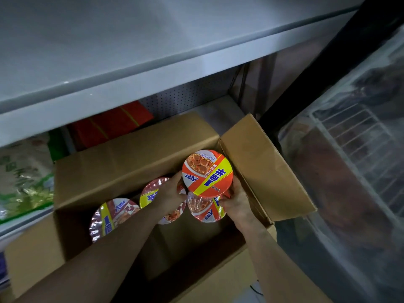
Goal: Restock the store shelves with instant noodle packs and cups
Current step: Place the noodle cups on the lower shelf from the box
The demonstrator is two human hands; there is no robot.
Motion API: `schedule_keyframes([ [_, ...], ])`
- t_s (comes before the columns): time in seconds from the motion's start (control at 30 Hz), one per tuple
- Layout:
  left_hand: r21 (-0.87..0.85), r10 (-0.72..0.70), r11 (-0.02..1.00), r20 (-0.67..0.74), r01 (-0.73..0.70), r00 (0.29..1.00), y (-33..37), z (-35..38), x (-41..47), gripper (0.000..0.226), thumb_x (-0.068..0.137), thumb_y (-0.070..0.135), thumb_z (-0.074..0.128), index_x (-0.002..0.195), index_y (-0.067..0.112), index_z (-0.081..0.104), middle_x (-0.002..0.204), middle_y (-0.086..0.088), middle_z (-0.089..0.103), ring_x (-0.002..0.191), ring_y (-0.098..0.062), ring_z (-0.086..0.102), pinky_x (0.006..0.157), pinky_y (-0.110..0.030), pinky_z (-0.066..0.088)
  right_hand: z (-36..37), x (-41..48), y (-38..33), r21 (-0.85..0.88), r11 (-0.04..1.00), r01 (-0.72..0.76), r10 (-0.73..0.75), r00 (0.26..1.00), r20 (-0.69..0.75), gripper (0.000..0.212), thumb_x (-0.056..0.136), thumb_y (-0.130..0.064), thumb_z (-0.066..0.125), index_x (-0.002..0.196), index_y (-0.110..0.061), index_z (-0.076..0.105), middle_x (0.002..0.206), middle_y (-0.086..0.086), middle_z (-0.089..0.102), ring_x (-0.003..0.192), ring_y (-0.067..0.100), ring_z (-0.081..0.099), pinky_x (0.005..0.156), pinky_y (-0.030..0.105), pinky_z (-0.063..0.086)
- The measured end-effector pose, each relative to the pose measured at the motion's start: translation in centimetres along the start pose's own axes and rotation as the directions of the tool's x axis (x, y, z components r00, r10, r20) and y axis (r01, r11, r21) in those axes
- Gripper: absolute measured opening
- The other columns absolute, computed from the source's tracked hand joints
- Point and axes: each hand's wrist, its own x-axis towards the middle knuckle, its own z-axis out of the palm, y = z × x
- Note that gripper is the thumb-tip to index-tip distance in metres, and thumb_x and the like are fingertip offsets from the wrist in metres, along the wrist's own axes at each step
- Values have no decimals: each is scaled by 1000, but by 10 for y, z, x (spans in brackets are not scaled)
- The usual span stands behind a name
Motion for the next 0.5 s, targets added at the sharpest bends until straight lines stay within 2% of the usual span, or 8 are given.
schedule_keyframes([
  [0.13,-103,18,994,-6,-18,1000,-1,-1,-12,73,86,15,73,146,31,35,141,3,53,133,-17,47,108,-49,43,-4,-9,-1,47,999,10,-11,1000,25,73,76,-10,82,135,-36,46,123,-6,64,117,12,60,98,44,53],
  [0.23,-132,19,991,-26,-22,999,8,-5,-30,68,87,16,72,145,26,38,136,11,51,128,-9,46,107,-36,41,-8,-28,-10,129,991,32,-34,999,17,70,78,-10,81,135,-33,47,126,-6,62,118,9,57,101,41,50],
  [0.27,-130,22,991,-46,-28,999,12,-7,-35,67,87,18,72,144,25,38,134,11,51,128,-9,45,106,-36,41,-10,-34,-13,147,988,41,-44,999,18,68,78,-11,80,132,-34,47,125,-8,61,116,7,57,101,38,50],
  [0.37,-133,39,990,-110,-54,993,21,-17,-61,68,85,26,75,143,25,39,138,6,52,131,-15,45,102,-37,41,-14,-64,-27,164,985,63,-71,996,44,61,80,-13,79,121,-42,45,114,-20,58,104,-4,55,89,20,48],
  [0.43,-183,40,981,-114,-61,993,27,-28,-83,69,84,26,77,142,26,40,136,5,55,126,-15,50,96,-32,43,-18,-86,-33,164,983,85,-97,993,66,59,82,-15,79,123,-40,45,114,-21,58,109,-3,54,78,12,46],
  [0.5,-234,66,967,-131,-96,989,33,-41,-108,71,79,34,80,139,30,42,133,7,58,124,-15,54,101,-41,47,-21,-109,-40,188,978,90,-108,990,90,58,83,-17,79,126,-38,46,115,-22,59,115,-3,53,72,8,47],
])
